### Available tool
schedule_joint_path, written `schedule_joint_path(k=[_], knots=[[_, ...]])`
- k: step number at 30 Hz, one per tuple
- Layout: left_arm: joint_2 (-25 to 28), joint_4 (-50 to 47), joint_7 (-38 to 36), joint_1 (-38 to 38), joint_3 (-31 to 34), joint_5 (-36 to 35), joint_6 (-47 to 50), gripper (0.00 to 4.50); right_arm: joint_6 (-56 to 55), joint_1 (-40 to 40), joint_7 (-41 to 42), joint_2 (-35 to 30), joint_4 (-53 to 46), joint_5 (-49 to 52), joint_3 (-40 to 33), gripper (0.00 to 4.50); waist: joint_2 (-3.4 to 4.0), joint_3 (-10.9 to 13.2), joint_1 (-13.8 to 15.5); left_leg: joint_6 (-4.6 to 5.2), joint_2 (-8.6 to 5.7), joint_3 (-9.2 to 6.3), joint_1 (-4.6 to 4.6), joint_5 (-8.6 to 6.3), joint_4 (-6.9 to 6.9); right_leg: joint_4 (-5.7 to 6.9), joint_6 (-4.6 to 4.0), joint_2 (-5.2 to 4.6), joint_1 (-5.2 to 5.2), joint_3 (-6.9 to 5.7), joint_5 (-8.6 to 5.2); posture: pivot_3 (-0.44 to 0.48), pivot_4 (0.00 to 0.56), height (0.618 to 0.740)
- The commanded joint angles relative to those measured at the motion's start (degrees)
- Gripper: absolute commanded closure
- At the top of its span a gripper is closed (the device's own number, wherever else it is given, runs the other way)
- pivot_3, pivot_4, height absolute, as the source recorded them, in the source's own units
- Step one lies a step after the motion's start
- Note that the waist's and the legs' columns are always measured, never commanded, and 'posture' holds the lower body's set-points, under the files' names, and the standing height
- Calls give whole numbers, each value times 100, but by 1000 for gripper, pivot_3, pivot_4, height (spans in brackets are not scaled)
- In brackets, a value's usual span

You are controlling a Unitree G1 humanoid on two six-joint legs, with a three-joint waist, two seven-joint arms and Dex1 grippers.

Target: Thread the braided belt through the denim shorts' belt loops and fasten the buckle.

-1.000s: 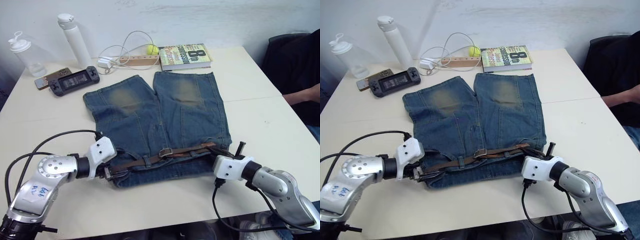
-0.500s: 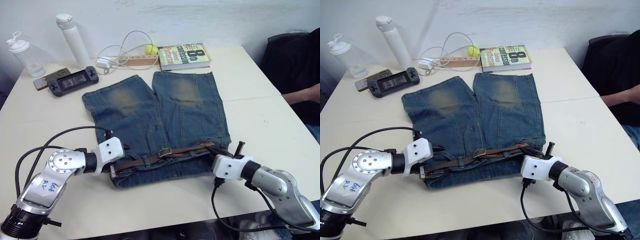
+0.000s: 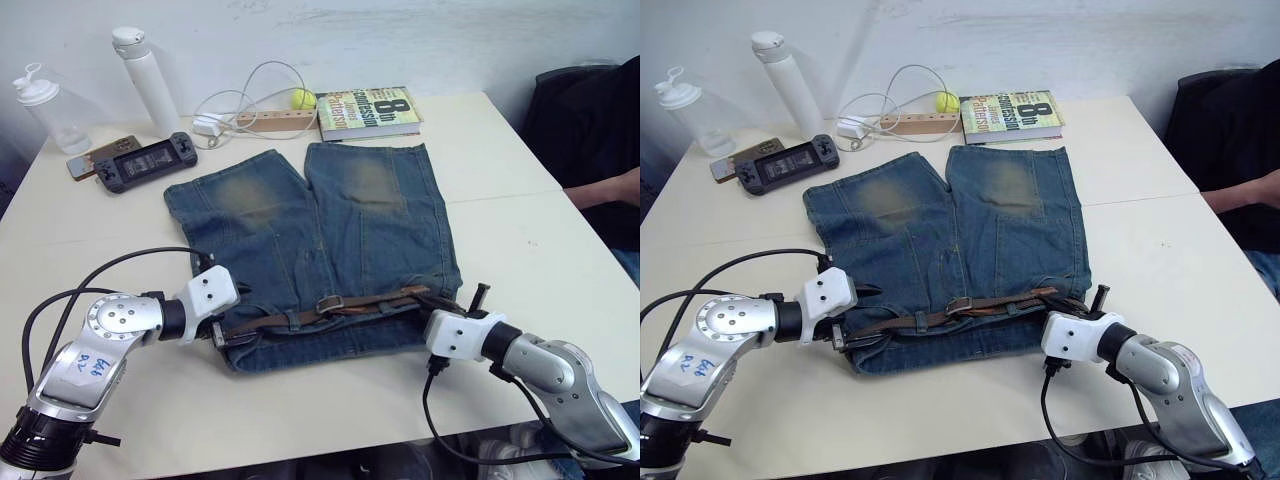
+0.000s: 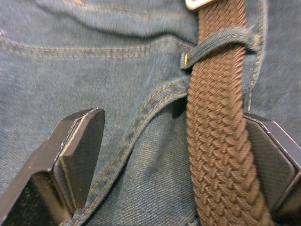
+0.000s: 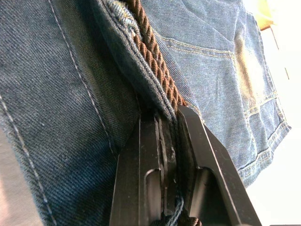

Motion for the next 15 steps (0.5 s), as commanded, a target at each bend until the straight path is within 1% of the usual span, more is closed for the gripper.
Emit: schedule_joint_path(k=[1, 9, 15], knots=[[27, -131, 11, -91, 131, -8, -125, 83, -1, -3, -20, 51, -191, 75, -32, 4500, 0, 0, 1, 0, 0, 0, 0, 0, 0, 0, 0, 0, 0, 0, 0, 0, 150, 740], [40, -27, 11, -206, 95, 122, -371, 83, 44, 10, -23, 82, -200, 62, -18, 4500, 0, 0, 1, 0, 0, 1, 0, 0, 0, 0, 0, 0, 0, 0, 0, 0, 150, 740], [92, 223, 132, -255, -65, 611, -841, 83, 61, 1, -23, 107, -197, 58, -8, 4500, 0, 0, 3, 0, 0, 1, 0, 0, 0, 0, 0, 0, 0, 0, 0, 0, 150, 740]])
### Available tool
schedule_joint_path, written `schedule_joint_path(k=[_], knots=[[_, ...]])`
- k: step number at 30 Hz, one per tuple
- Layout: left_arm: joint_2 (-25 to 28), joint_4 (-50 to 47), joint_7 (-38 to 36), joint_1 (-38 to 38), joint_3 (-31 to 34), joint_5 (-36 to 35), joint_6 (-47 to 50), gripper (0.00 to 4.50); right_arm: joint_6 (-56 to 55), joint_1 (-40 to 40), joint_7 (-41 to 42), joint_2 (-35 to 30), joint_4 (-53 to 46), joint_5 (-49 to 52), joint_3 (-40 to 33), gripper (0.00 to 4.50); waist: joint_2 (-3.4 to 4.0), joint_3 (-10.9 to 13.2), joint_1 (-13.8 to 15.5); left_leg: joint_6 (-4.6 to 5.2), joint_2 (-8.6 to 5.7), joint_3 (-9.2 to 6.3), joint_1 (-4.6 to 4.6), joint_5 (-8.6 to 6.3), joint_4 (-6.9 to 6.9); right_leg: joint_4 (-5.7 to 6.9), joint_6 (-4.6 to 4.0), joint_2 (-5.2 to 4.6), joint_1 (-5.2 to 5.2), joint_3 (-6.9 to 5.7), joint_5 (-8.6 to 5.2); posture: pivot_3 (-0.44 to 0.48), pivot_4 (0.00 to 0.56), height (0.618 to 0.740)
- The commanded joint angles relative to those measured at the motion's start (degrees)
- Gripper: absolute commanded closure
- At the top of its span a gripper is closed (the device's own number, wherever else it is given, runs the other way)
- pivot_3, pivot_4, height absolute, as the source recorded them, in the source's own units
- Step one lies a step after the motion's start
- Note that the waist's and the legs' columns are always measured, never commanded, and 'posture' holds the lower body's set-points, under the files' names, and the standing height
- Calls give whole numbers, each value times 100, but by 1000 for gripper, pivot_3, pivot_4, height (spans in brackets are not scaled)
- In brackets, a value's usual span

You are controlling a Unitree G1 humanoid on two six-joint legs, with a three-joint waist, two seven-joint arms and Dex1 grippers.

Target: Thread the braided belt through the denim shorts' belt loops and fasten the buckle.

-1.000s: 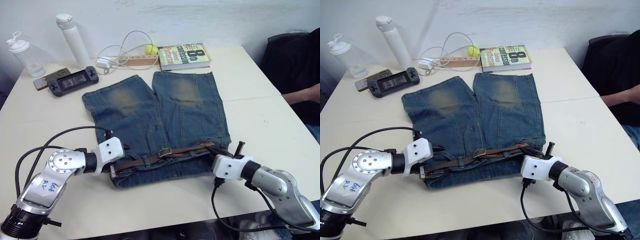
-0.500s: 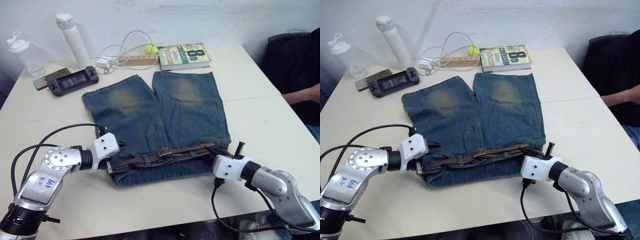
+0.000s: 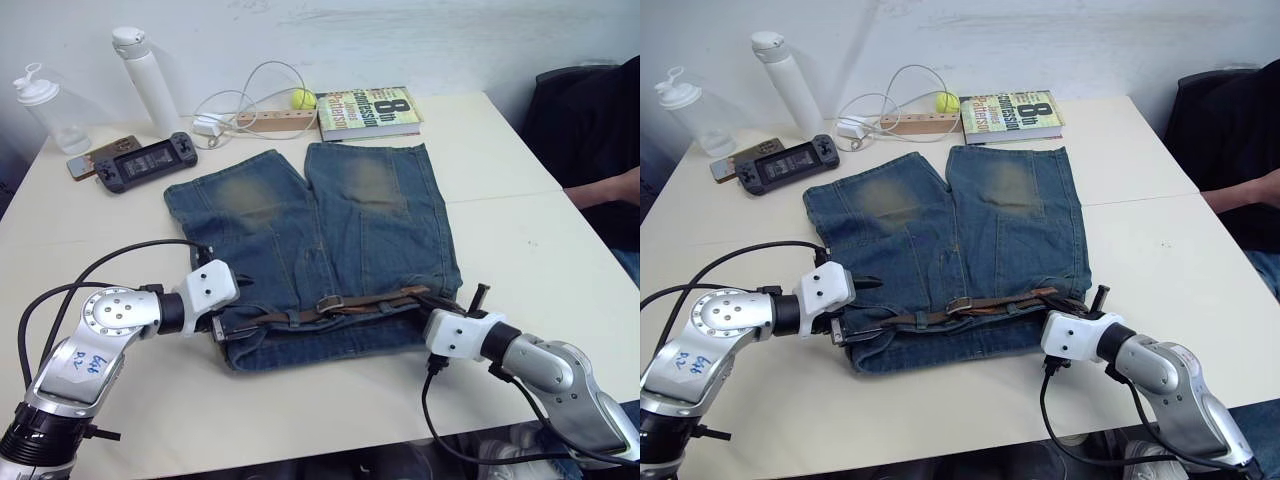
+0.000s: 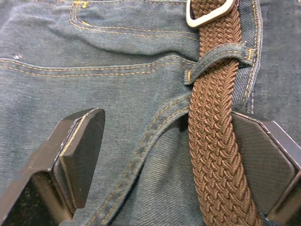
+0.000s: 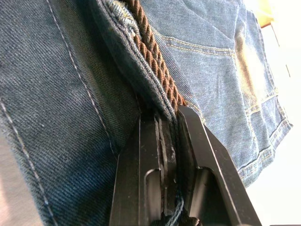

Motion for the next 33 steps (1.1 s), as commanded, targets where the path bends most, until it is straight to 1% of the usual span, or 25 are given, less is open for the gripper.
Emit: schedule_joint_path(k=[1, 3, 5, 7, 8, 9, 11, 12, 18, 20, 22, 28, 33], knots=[[79, 131, 116, -106, -39, 351, -386, 83, -17, 0, -24, 47, -196, 58, -9, 4500, 0, 0, 2, 0, 0, 0, 0, 0, 0, 0, 0, 0, 0, 0, 0, 0, 150, 740], [4, 167, 127, -115, -14, 339, -391, 616, -13, -6, -23, 52, -194, 55, -1, 4500, 0, 0, -2, 0, 0, 0, 0, 0, 0, 0, 0, 0, 0, 0, 0, 0, 150, 740], [-29, 186, 102, -115, -2, 324, -410, 1345, -10, -11, -21, 55, -192, 52, 4, 4500, 0, 0, -1, 0, 0, 0, 0, 0, 0, 0, 0, 0, -1, 0, 0, 0, 150, 740], [-28, 194, 66, -101, 0, 326, -448, 2263, -9, -13, -21, 54, -190, 48, 8, 4500, 0, 0, 0, 1, 0, 0, -1, -1, 0, 0, 0, 0, -1, 0, 0, 0, 150, 740], [-11, 196, 35, -68, 8, 322, -475, 2791, -7, -13, -21, 54, -191, 48, 8, 4500, 0, 0, -1, 1, 0, 0, -1, -1, 0, 0, 0, 0, -1, 0, 0, 0, 150, 740], [-1, 200, 17, -37, 26, 308, -484, 3504, -6, -14, -21, 53, -193, 48, 9, 4500, 0, 0, -1, 1, 0, 0, -1, -1, 0, 0, 0, 0, -1, 0, 0, 0, 150, 740], [19, 235, -22, 29, 73, 286, -520, 3991, -7, -14, -24, 51, -194, 49, 10, 4500, 0, 0, -3, 1, 0, 0, -1, -1, 0, 0, 0, 0, -1, 0, 0, 0, 150, 740], [29, 259, -45, 64, 99, 272, -529, 4471, -12, -15, -25, 50, -189, 52, 10, 4500, 0, 0, -4, 1, 0, 1, 0, -1, 0, 0, 0, 0, -1, 1, 0, 0, 150, 740], [235, 252, -253, 432, 236, 265, -691, 4471, -33, -27, -25, 41, -157, 54, 16, 4500, 0, 0, -14, 1, 1, 2, 0, -1, 0, 0, 0, 1, -2, 1, 0, 0, 150, 740], [452, 269, -356, 691, 238, 394, -786, 4471, -50, -28, -36, 29, -126, 51, 19, 4500, 0, 0, -18, -1, 4, 4, 0, -3, 0, 0, 0, 3, -3, 2, 0, 0, 150, 740], [609, 376, -325, 872, 285, 548, -922, 4471, -79, -51, -46, 3, -60, 59, 16, 4500, 0, 0, -20, -1, 12, 9, 1, -7, 0, -1, -2, 9, -3, 5, -1, 0, 150, 740], [786, 748, -174, 1086, 519, 661, -1135, 4471, -141, -113, -53, -37, 48, 71, 11, 4500, 0, 0, -18, -4, 25, 14, 2, -11, 0, -3, -9, 24, -3, 7, 2, 0, 150, 740], [959, 982, -60, 1262, 594, 772, -1343, 4471, -151, -116, -60, -50, 72, 69, 14, 4500, 1, 0, -29, -15, 48, 24, 5, -24, 0, -4, -24, 42, -6, 9, -1, 0, 150, 740]])
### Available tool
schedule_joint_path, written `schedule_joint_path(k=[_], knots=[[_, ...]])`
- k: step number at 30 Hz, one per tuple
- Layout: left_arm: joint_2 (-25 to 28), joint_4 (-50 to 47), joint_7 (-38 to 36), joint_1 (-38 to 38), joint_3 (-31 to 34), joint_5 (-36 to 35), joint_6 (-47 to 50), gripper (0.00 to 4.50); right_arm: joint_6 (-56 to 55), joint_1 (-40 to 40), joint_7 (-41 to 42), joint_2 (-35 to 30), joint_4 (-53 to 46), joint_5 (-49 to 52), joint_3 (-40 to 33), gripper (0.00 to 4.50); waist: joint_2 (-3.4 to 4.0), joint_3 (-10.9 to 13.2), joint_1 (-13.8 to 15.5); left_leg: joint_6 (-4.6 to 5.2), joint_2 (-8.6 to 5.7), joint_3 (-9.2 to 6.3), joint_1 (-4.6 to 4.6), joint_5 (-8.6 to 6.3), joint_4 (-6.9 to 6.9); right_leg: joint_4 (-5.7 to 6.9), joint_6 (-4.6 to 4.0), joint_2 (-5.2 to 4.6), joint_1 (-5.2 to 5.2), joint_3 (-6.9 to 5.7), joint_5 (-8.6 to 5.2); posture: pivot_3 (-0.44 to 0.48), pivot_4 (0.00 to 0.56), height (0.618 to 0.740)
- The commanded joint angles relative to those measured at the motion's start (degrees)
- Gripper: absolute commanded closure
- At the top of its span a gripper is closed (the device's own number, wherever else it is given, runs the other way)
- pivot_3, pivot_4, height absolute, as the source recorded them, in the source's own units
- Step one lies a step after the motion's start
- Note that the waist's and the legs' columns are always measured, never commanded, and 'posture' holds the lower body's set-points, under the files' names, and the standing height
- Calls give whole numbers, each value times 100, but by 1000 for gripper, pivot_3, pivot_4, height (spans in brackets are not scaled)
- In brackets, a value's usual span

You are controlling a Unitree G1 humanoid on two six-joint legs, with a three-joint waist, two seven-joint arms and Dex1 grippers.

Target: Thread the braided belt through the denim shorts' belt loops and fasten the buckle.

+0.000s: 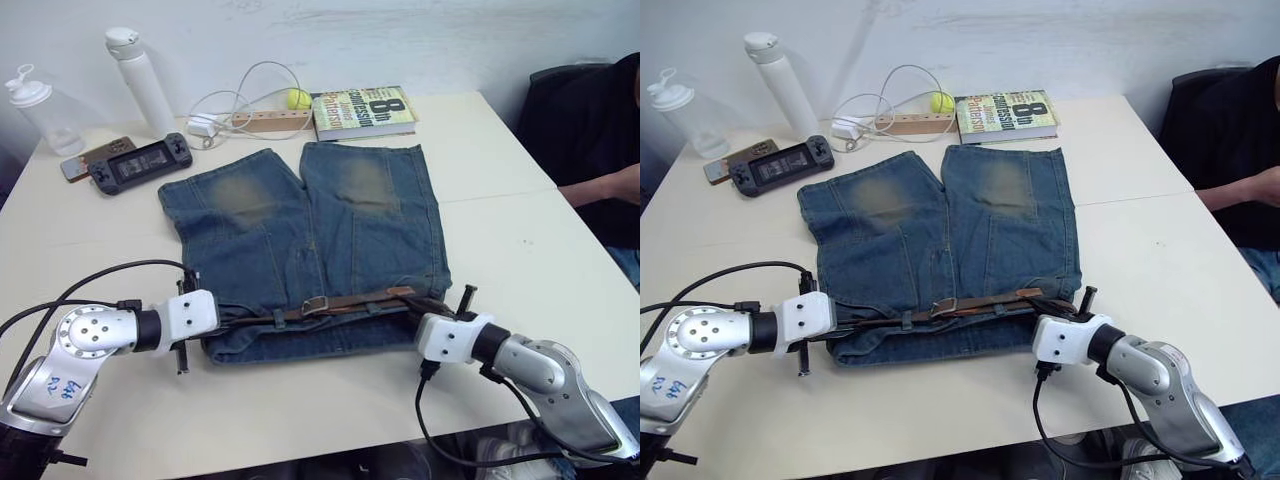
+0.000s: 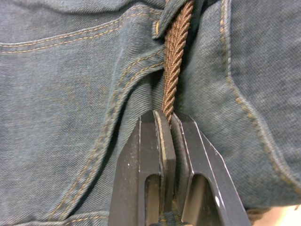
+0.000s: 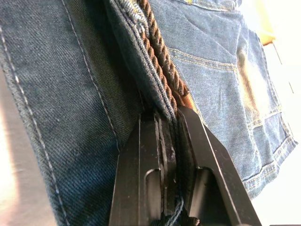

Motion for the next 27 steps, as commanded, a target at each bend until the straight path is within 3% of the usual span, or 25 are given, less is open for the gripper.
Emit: schedule_joint_path(k=[1, 11, 20, 24, 27], knots=[[304, 577, 93, 259, 302, 430, 29, 4471, 93, 3, -66, -74, 58, 7, -265, 4500, 0, 0, 3, -1, 2, 0, 0, -1, 0, 1, -2, 2, -1, -1, 0, 0, 150, 740], [610, 731, 44, 727, 575, 321, -156, 4471, 126, 25, -68, -81, 74, 10, -280, 4500, 3, 2, -7, -10, 22, 9, 4, -10, 0, 2, -18, 16, -3, 0, -3, 0, 150, 740], [-90, -287, -90, 317, 362, -899, 702, 4471, -3, -81, 27, -78, -3, 116, -125, 4500, 5, 4, 19, -7, 25, 8, -1, -14, 9, 3, -20, 17, -2, -2, -3, 0, 150, 740], [-114, -347, -355, 264, 382, -1181, 1060, 3067, -151, 16, 182, -157, -144, 260, -89, 4500, 5, 4, 25, -7, 23, 8, -1, -15, 14, 5, -19, 16, -1, -4, -3, 0, 150, 740], [-61, -366, -590, 283, 427, -1370, 1259, 1775, -345, 86, 278, -303, -215, 241, -71, 4500, 5, 4, 23, -7, 24, 8, -1, -15, 13, 4, -20, 17, -2, -3, -3, 0, 150, 740]])
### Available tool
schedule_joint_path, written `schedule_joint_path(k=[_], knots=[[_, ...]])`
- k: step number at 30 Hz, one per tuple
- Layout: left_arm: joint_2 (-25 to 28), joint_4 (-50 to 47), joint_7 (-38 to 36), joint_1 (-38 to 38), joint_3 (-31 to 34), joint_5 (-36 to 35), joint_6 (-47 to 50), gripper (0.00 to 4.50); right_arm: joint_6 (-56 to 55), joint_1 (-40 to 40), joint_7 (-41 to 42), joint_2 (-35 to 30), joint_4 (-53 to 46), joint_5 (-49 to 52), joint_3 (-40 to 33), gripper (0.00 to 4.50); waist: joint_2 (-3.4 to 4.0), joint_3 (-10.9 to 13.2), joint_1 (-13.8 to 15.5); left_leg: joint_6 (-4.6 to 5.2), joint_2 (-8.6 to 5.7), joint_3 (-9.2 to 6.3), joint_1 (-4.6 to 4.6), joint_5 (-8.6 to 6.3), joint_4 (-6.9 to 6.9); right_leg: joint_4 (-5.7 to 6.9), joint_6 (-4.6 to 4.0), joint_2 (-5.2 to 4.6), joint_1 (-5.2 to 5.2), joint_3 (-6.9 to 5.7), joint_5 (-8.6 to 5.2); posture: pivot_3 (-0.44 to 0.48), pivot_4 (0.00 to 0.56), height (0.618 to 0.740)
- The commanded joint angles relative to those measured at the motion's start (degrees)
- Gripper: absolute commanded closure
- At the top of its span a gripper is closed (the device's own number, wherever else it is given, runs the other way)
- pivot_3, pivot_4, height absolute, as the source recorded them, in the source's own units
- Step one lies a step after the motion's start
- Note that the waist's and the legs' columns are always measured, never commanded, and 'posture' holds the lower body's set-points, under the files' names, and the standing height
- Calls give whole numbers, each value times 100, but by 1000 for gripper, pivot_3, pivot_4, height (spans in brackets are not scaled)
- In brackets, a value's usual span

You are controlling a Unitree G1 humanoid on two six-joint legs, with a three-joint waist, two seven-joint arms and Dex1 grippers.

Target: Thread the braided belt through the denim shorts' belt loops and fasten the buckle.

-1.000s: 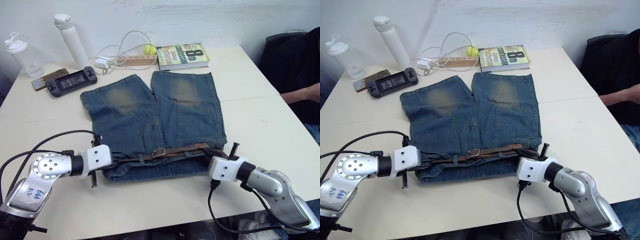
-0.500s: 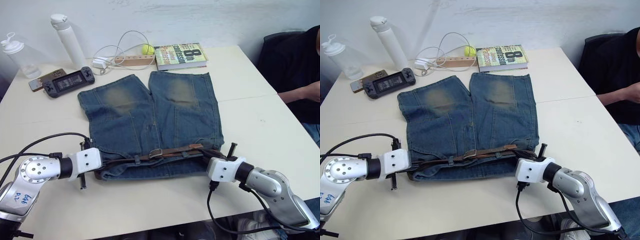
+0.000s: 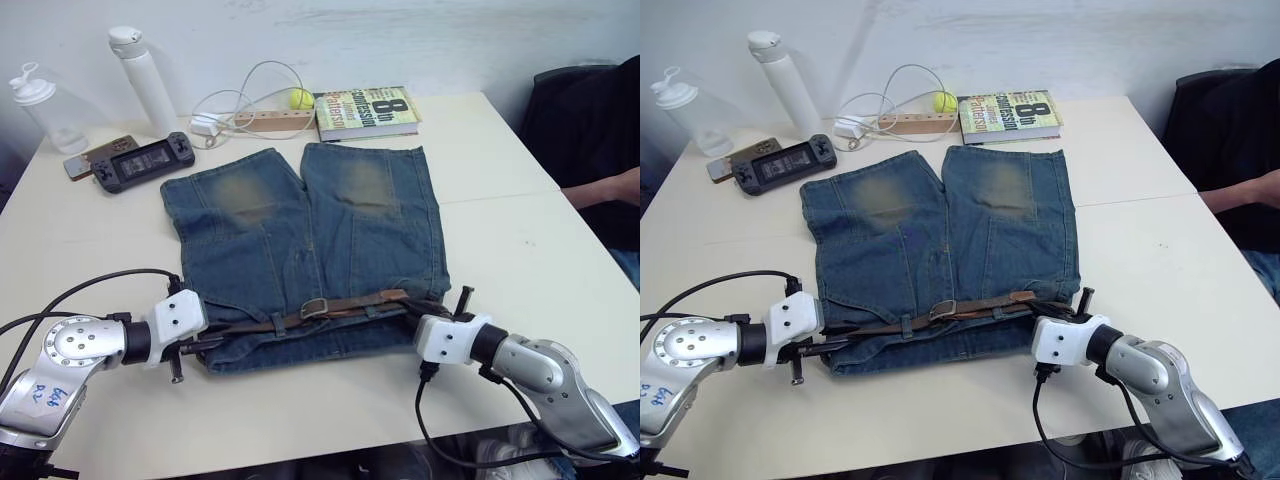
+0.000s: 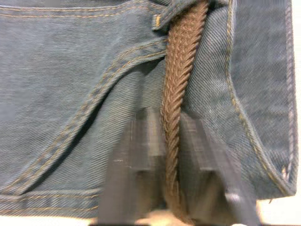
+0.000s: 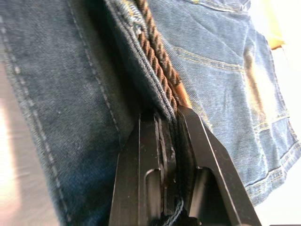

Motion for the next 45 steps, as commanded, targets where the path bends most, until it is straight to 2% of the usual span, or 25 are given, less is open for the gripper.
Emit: schedule_joint_path(k=[1, 3, 4, 6, 8, 10, 11, 15, 16, 18, 21, 22, 24, 26, 28, 31, 33, 36, 45], knots=[[68, -131, -290, -12, 122, -325, 239, 1315, -319, 83, 121, -202, -249, 71, -134, 4500, 0, 0, -6, 0, 0, 0, 0, 0, 0, -1, 0, 0, 0, 0, 0, 0, 150, 740], [103, -211, -408, -23, 167, -470, 404, 442, -420, 132, 214, -324, -280, 137, -189, 4500, 0, 0, -7, 2, 0, 1, 0, -1, 0, -2, 0, 0, 1, 1, 0, 0, 150, 740], [191, -288, -513, -71, 260, -890, 984, 48, -485, 135, 397, -492, -332, 299, -266, 4500, 0, 0, -5, 1, 0, 1, 0, -2, 0, -2, 0, 0, 0, 1, 0, 0, 150, 740], [339, -355, -682, -173, 426, -1474, 1748, 48, -353, 143, 761, -710, -469, 736, -407, 4500, 3, 7, -7, 2, 0, 1, -2, -2, 2, -2, 0, -1, 0, 1, 0, 0, 150, 740], [466, -275, -831, -348, 592, -1797, 2076, 48, -209, 110, 1106, -934, -597, 1215, -568, 4500, 0, 18, -1, 2, 2, -1, -2, -3, 3, -3, 0, 0, 2, 0, 0, 0, 150, 740], [631, -52, -1015, -659, 833, -2192, 2483, 0, 238, -11, 1546, -1206, -737, 1997, -896, 3613, -1, 25, 6, 2, 2, -3, -2, -3, 4, -1, 0, 0, 3, -3, 0, 0, 150, 740], [718, 47, -1104, -782, 925, -2341, 2648, 0, 525, -68, 1733, -1321, -784, 2389, -1072, 3417, 0, 34, 4, 2, 3, -4, -2, -3, 6, -1, 0, 0, 3, -4, 0, 0, 150, 740], [1030, 424, -1434, -1082, 1156, -2663, 3045, 0, 2298, -432, 2192, -1762, -928, 4263, -1857, 1547, 13, 53, -21, 3, 3, -6, -1, -3, 6, -4, -2, -1, 6, -4, 1, 0, 150, 740], [1044, 504, -1470, -1121, 1191, -2628, 2974, 0, 2690, -477, 2310, -1898, -891, 4617, -2022, 935, 13, 53, -25, 5, 3, -5, -3, -5, 3, -7, -2, -1, 3, -2, 1, 0, 150, 740], [1005, 648, -1466, -1184, 1246, -2492, 2741, 0, 3348, -535, 2460, -2086, -790, 5209, -2289, 29, 15, 55, -8, 6, 9, -5, -5, -8, -3, -16, -6, 0, 2, -7, -1, 0, 150, 740], [945, 919, -1267, -1159, 1407, -1981, 2031, 0, 4673, -715, 2502, -2243, -439, 6669, -2854, 29, 15, 63, 6, 8, 13, -7, -11, -13, -4, -25, -10, 1, 1, -13, -4, 0, 150, 740], [783, 1025, -1366, -1167, 1579, -2047, 1759, 0, 4820, -728, 2570, -2253, -312, 6805, -2986, 29, 16, 64, 7, 10, 12, -6, -12, -14, -3, -26, -10, -1, 1, -12, -4, 0, 150, 740], [885, 1326, -1373, -1013, 1718, -1926, 1778, 0, 4481, -610, 2738, -2226, -104, 6369, -3135, 29, 12, 64, 15, 14, 11, -4, -11, -16, -2, -29, -9, -2, 3, -11, -3, 0, 150, 740], [1129, 1499, -1792, -732, 1686, -1788, 1680, 0, 4360, -431, 3108, -2319, 142, 6158, -3247, 29, 12, 64, 8, 15, 12, -4, -12, -18, -3, -33, -9, -1, 2, -14, -3, 0, 150, 740], [1274, 1607, -1957, -493, 1682, -1702, 1676, 0, 4235, -484, 3068, -2244, 460, 5987, -3288, 29, 15, 66, 2, 20, 12, 1, -12, -22, -5, -33, -9, -1, 1, -11, -3, 0, 150, 740], [976, 1504, -1751, -219, 1909, -1453, 1066, 0, 3644, -447, 3287, -2140, 832, 5487, -3115, 29, 16, 67, 6, 24, 9, 10, -13, -24, 1, -31, -8, -5, 0, -5, -3, 0, 150, 740], [767, 1491, -1397, -84, 1831, -1137, 764, 0, 3737, -387, 3423, -2165, 969, 5485, -3040, 29, 22, 69, 8, 23, 10, 11, -11, -24, 1, -30, -7, -5, 1, -5, -2, 0, 150, 740], [476, 1497, -1245, 177, 1692, -897, 451, 0, 4041, -350, 3411, -2026, 973, 5692, -3025, 29, 22, 70, 11, 20, 14, 9, -11, -24, 0, -26, -7, -2, -1, -7, -2, 0, 150, 740], [13, 1004, -1087, 302, 1776, -1292, 733, 0, 4039, -318, 3134, -1735, 793, 5547, -3113, 29, 21, 70, 12, 20, 12, 10, -10, -25, 9, -20, -2, -4, 3, -5, 1, 0, 150, 740]])
